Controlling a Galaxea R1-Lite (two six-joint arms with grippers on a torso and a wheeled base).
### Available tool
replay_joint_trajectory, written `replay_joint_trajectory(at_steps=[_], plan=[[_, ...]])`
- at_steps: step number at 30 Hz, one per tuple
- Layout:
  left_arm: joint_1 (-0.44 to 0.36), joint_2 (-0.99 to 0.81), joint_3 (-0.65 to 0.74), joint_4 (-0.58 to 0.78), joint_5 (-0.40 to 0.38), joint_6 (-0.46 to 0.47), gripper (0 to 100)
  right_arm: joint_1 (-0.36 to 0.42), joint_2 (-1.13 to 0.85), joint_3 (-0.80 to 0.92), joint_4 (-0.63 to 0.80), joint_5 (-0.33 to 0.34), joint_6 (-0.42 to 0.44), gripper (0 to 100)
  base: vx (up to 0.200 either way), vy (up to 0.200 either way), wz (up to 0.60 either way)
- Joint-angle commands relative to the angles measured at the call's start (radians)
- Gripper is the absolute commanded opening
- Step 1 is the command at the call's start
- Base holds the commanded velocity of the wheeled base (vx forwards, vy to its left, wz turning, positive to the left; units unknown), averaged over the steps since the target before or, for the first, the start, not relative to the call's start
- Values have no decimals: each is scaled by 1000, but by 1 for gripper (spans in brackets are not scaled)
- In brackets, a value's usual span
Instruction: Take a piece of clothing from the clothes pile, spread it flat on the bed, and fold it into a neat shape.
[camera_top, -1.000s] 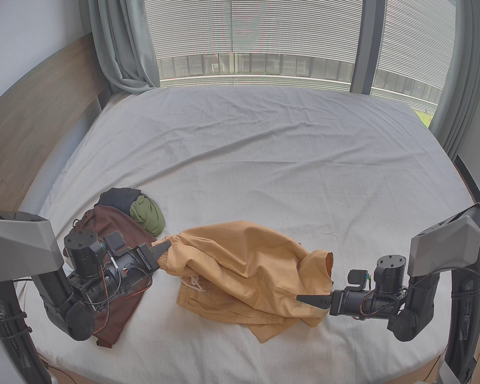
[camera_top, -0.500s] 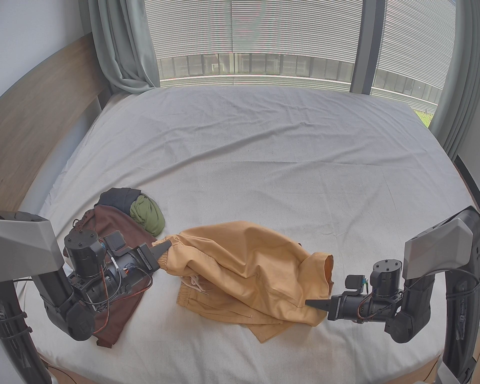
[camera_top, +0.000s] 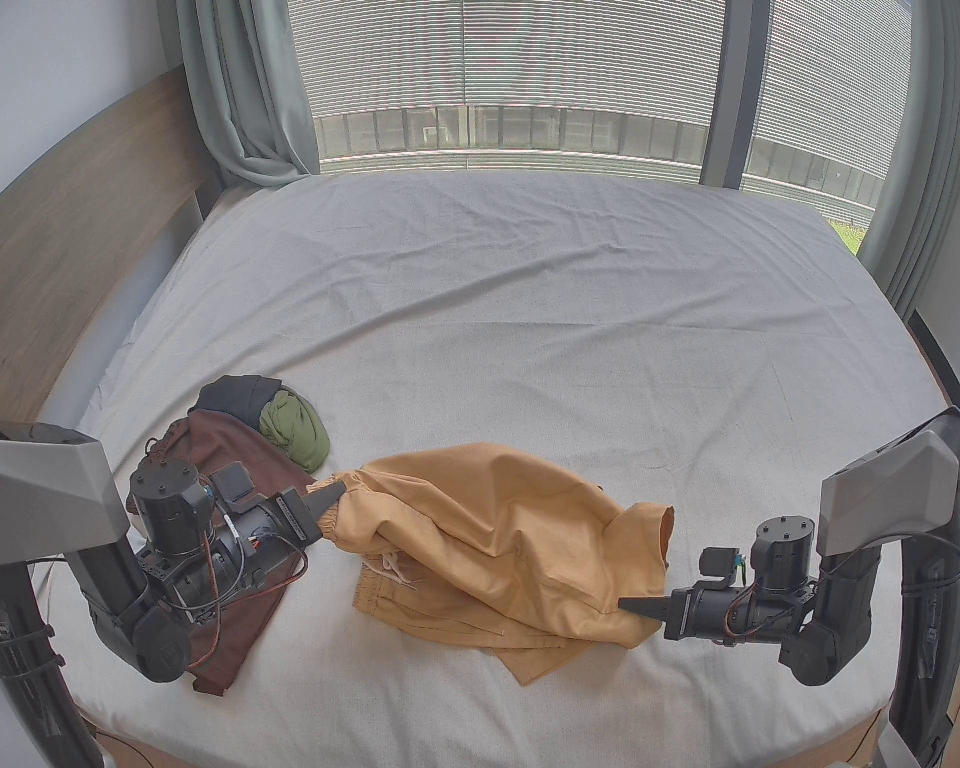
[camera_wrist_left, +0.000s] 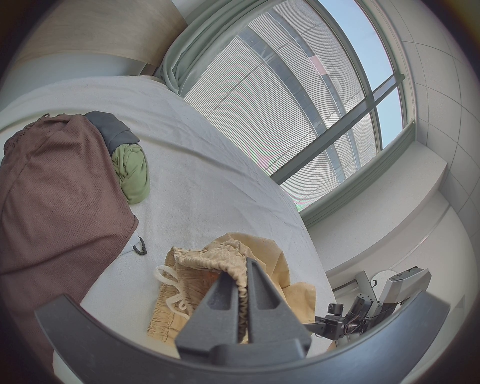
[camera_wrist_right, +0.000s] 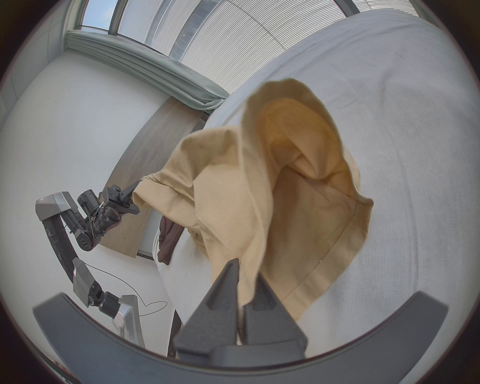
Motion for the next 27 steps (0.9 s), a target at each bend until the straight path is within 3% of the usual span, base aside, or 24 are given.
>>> replay_joint_trajectory(at_steps=[1, 10, 27], plan=[[-6, -38, -9, -1, 0, 4, 0, 0, -151, 35, 1, 1, 0, 0, 0, 0, 0], [9, -75, -87, -1, -14, 1, 0, -33, -213, 35, 3, 2, 3, 0, 0, 0, 0], [24, -99, -93, -1, -19, 2, 0, -64, -277, 44, 3, 2, 3, 0, 0, 0, 0]])
